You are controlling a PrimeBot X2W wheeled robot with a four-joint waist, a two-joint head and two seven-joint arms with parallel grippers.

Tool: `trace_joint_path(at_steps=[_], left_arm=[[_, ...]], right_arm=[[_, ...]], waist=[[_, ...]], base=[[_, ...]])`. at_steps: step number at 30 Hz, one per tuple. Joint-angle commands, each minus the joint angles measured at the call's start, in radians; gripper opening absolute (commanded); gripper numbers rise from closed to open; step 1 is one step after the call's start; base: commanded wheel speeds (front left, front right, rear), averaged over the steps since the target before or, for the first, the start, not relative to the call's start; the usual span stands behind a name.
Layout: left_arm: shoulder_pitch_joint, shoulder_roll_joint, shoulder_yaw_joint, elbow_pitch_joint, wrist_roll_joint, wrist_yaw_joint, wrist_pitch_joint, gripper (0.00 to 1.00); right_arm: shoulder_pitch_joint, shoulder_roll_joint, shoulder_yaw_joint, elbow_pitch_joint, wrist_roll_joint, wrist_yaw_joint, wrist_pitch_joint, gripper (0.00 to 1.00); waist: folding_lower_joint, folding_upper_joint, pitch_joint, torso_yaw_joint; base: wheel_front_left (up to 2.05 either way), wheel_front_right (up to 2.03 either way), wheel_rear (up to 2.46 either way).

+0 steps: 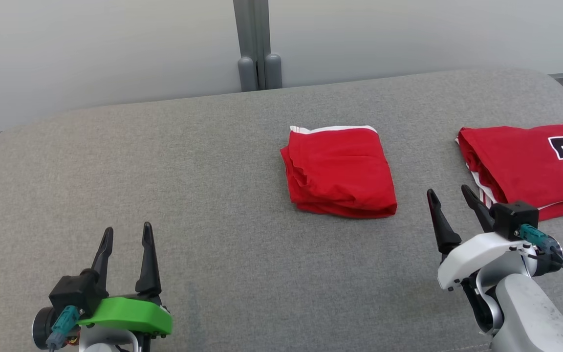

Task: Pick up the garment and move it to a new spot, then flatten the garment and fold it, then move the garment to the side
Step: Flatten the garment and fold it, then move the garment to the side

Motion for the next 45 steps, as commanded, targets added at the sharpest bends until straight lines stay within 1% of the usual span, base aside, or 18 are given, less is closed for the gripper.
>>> trace_joint_path(at_steps=[1,9,12,14,15,17,21,23,26,31,33,37,39,40,41,42,45], left_arm=[[0.013,0.003,0.002,0.002,-0.001,-0.005,0.0,1.0],[0.008,0.003,0.005,0.007,-0.002,-0.006,0.0,1.0],[0.004,0.003,0.003,0.006,0.0,-0.006,0.0,1.0],[-0.004,0.003,-0.002,0.003,-0.002,-0.009,0.0,1.0],[-0.014,0.003,-0.009,-0.002,-0.005,-0.011,0.0,1.0],[-0.024,0.003,-0.014,-0.009,-0.009,-0.012,0.0,1.0],[-0.04,0.003,-0.02,-0.019,-0.017,-0.01,0.0,1.0],[-0.05,0.003,-0.024,-0.025,-0.015,-0.013,0.0,1.0],[-0.058,0.003,-0.025,-0.032,-0.02,-0.014,0.0,1.0],[-0.077,0.003,-0.037,-0.042,-0.036,-0.016,0.0,1.0],[-0.084,0.003,-0.046,-0.046,-0.041,-0.014,0.0,1.0],[-0.092,0.003,-0.058,-0.048,-0.051,-0.009,0.0,1.0],[-0.095,0.003,-0.06,-0.049,-0.054,-0.007,0.0,1.0],[-0.094,0.003,-0.061,-0.049,-0.055,-0.006,0.0,1.0],[-0.094,0.003,-0.062,-0.049,-0.056,-0.004,0.0,1.0],[-0.094,0.003,-0.061,-0.049,-0.055,-0.002,0.0,1.0],[-0.091,0.003,-0.056,-0.051,-0.057,0.002,0.0,1.0]], right_arm=[[-0.012,-0.004,0.001,0.003,0.006,0.0,-0.007,1.0],[-0.019,-0.004,0.005,0.012,0.011,0.0,-0.013,1.0],[-0.04,0.004,0.0,0.026,0.025,0.0,0.011,1.0],[-0.068,0.009,0.004,0.045,0.043,0.0,0.066,1.0],[-0.115,0.009,-0.005,0.063,0.068,0.0,0.13,1.0],[-0.169,0.004,-0.004,0.073,0.086,0.0,0.175,1.0],[-0.262,-0.017,-0.025,0.148,0.099,0.0,0.271,1.0],[-0.316,-0.015,-0.045,0.197,0.101,0.0,0.314,1.0],[-0.372,-0.015,-0.084,0.281,0.072,0.0,0.359,1.0],[-0.437,0.012,-0.167,0.411,0.02,0.0,0.394,1.0],[-0.459,0.031,-0.195,0.455,-0.002,0.0,0.405,1.0],[-0.472,0.037,-0.249,0.529,-0.05,0.0,0.414,1.0],[-0.477,0.05,-0.276,0.572,-0.074,0.0,0.437,1.0],[-0.475,0.053,-0.283,0.592,-0.088,0.0,0.449,0.71],[-0.472,0.055,-0.28,0.606,-0.108,0.0,0.457,0.33],[-0.471,0.056,-0.277,0.613,-0.123,0.0,0.458,0.0],[-0.48,0.047,-0.232,0.61,-0.18,-0.001,0.462,0.0]], waist=[[0.0,0.0,0.003,0.005],[0.0,0.0,0.003,0.012],[0.0,0.0,0.007,0.015],[0.0,0.0,0.017,0.023],[0.0,0.0,0.031,0.035],[0.0,0.0,0.05,0.052],[0.0,0.0,0.091,0.099],[0.0,0.0,0.113,0.123],[0.0,0.0,0.143,0.154],[0.0,0.0,0.183,0.194],[0.0,0.0,0.199,0.209],[0.0,0.0,0.217,0.225],[0.0,0.0,0.221,0.229],[0.0,0.0,0.222,0.229],[0.0,0.0,0.223,0.229],[0.0,0.0,0.223,0.227],[0.0,0.0,0.216,0.218]], base=[[0.0,0.0,0.0],[0.0,0.0,0.0],[0.0,0.0,0.0],[0.0,0.0,0.0],[0.0,0.0,0.0],[0.0,0.0,0.0],[0.0,0.0,0.0],[0.0,0.0,0.0],[0.0,0.0,0.0],[0.0,0.0,0.0],[0.0,0.0,0.0],[0.0,0.0,0.0],[0.0,0.0,0.0],[0.0,0.0,0.0],[0.0,0.0,0.0],[0.0,0.0,0.0],[0.0,0.0,0.0]])
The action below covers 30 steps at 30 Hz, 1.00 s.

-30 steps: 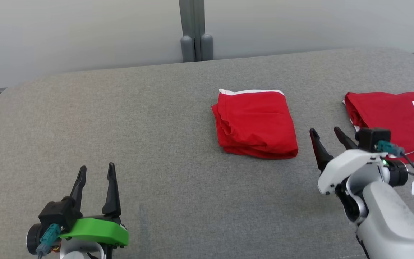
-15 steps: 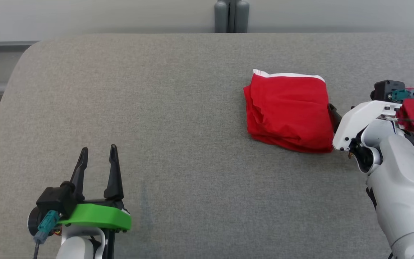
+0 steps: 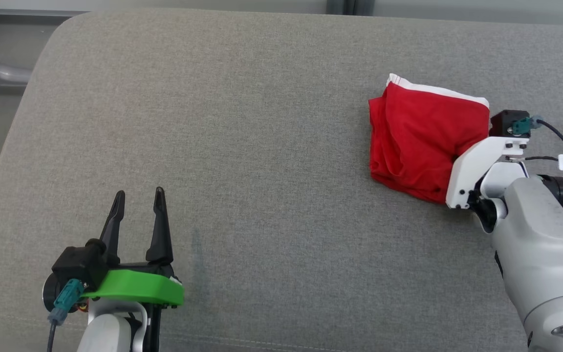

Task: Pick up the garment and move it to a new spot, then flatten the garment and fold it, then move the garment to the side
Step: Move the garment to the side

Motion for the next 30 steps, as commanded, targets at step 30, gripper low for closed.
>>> trace_joint_path(at_steps=[30], left_arm=[[-0.076,0.016,0.039,-0.064,0.079,-0.057,0.0,1.0]], right_arm=[[-0.147,-0.501,0.622,-0.478,0.185,-0.001,0.197,0.0]], waist=[[0.0,0.0,0.132,-0.393]], base=[[0.0,0.0,0.0]])
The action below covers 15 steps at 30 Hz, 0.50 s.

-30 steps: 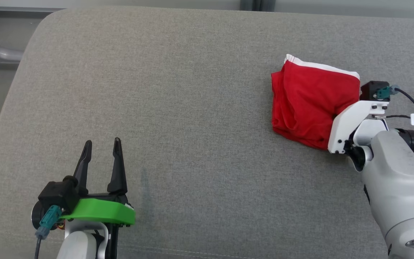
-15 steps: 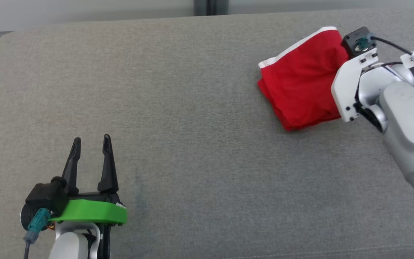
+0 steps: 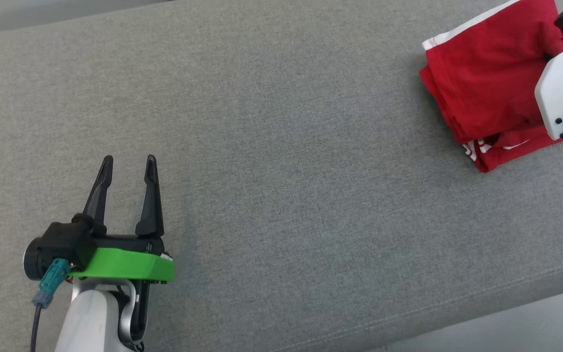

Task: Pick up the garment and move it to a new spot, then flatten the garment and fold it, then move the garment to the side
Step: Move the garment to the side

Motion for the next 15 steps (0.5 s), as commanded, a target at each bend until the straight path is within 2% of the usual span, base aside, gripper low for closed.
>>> trace_joint_path(at_steps=[1,8,13,14,15], left_arm=[[-0.021,0.015,0.0,-0.008,0.007,-0.006,0.0,1.0],[-0.052,0.045,-0.027,-0.029,0.005,-0.007,0.0,1.0],[-0.061,0.058,-0.038,-0.042,0.0,-0.007,0.0,1.0],[-0.062,0.058,-0.037,-0.044,-0.002,-0.007,0.0,1.0],[-0.062,0.06,-0.037,-0.045,-0.003,-0.007,0.0,1.0]], right_arm=[[-0.019,0.0,-0.014,0.017,-0.015,-0.001,-0.028,0.0],[-0.035,-0.036,-0.044,0.109,-0.118,-0.002,-0.147,0.0],[-0.032,-0.054,-0.109,0.19,-0.183,-0.002,-0.2,0.0],[-0.028,-0.05,-0.122,0.199,-0.196,-0.002,-0.213,0.29],[-0.023,-0.044,-0.14,0.211,-0.211,-0.002,-0.227,1.0]], waist=[[0.0,0.0,0.071,-0.036],[0.0,0.0,0.142,-0.004],[0.0,0.0,0.17,0.029],[0.0,0.0,0.171,0.033],[0.0,0.0,0.171,0.036]], base=[[0.0,0.0,0.0],[0.0,0.0,0.0],[0.0,0.0,0.0],[0.0,0.0,0.0],[0.0,0.0,0.0]])
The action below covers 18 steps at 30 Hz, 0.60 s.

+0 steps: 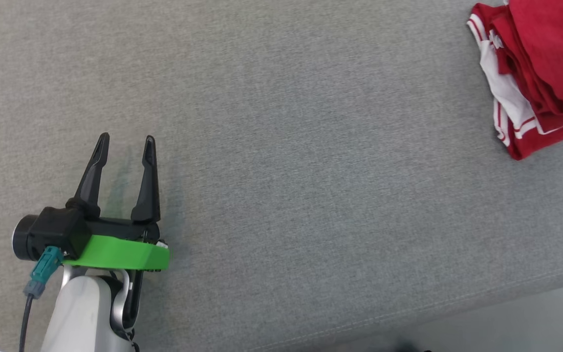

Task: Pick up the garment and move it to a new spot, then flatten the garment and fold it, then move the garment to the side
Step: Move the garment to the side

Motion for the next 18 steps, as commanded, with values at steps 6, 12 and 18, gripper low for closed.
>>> trace_joint_path(at_steps=[6,12,18], left_arm=[[-0.001,-0.001,0.003,0.005,-0.01,-0.002,0.0,1.0],[0.033,-0.023,0.017,0.026,-0.025,-0.002,0.0,1.0],[0.08,-0.046,0.056,0.049,-0.033,0.003,0.0,1.0]], right_arm=[[0.019,0.02,-0.089,0.037,-0.098,-0.002,-0.08,1.0],[0.069,0.043,-0.148,-0.004,-0.147,-0.002,-0.153,1.0],[0.21,0.119,-0.28,-0.164,-0.051,-0.002,-0.283,1.0]], waist=[[0.0,0.0,-0.026,0.031],[0.0,0.0,-0.125,0.056],[0.0,0.0,-0.239,0.097]], base=[[0.0,0.0,0.0],[0.0,0.0,0.0],[0.0,0.0,0.0]])
